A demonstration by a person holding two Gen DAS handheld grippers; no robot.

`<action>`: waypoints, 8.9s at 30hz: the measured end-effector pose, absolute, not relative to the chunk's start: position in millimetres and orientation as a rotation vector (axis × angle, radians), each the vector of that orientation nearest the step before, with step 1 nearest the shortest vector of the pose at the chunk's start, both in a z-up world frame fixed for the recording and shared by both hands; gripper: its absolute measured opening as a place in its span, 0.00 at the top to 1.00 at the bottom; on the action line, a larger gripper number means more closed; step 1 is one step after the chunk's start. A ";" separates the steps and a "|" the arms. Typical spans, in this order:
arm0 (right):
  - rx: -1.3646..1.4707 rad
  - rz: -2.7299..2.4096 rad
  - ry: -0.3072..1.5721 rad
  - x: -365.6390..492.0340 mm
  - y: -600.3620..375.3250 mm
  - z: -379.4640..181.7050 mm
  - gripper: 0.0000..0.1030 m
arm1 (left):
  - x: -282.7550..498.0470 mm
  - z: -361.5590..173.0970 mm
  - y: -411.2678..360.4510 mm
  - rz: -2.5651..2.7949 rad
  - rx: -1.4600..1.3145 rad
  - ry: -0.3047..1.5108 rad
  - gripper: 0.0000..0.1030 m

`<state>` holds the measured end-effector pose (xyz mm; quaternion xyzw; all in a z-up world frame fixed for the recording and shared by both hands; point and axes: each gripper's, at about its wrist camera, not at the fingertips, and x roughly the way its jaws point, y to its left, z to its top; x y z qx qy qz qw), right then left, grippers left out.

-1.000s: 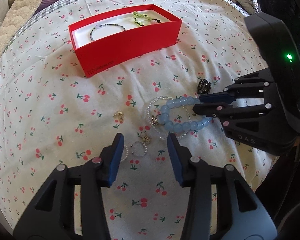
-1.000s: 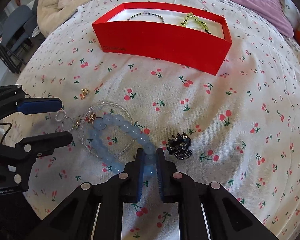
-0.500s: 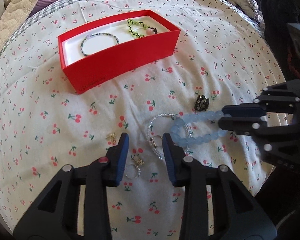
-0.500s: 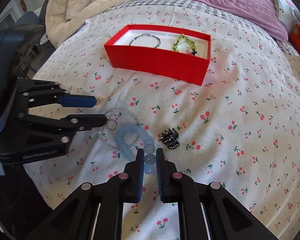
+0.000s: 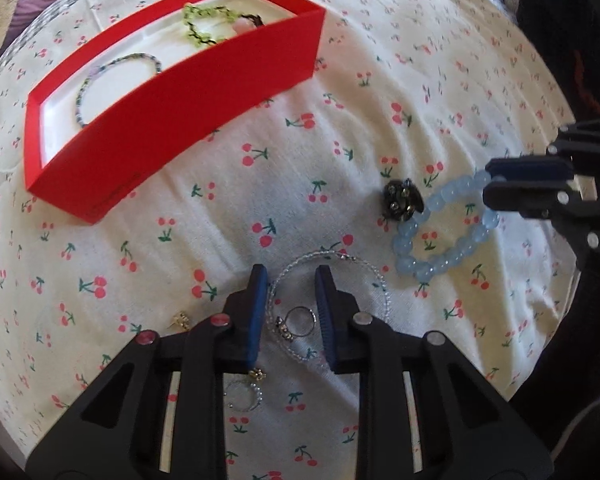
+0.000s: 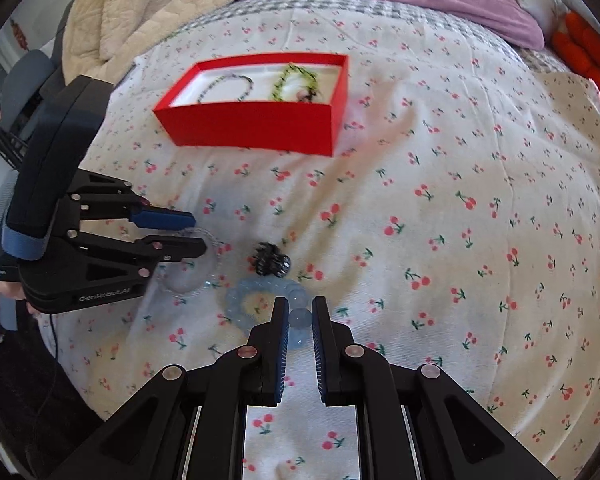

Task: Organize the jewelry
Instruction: 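Grasp the clear crystal bracelet with the left tool while the right tool grasps the light blue bracelet, then carry both held bracelets over the red box, then open both tools to drop the bracelets into the red box, then withdraw both open tools from the box toward the rings and clip, then move the right tool to the black hair clip and close on it, then grasp the small gold earring with the left tool while the right tool holds the clip, then carry the held clip and gold earring over the red box with both tools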

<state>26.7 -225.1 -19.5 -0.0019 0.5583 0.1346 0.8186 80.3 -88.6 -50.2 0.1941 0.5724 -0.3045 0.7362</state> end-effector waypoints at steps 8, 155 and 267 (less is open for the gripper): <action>0.020 0.287 1.270 36.6 -235.2 -50.2 0.83 | 80.3 -48.8 -89.6 -0.652 0.413 1.276 0.95; -0.213 0.354 1.103 -2.5 -205.1 -76.1 0.00 | -2.7 -39.0 26.5 -0.439 0.242 1.006 0.01; -0.015 0.284 0.926 113.0 -180.2 32.3 0.75 | 117.3 24.7 -32.1 -0.410 -0.037 0.924 0.84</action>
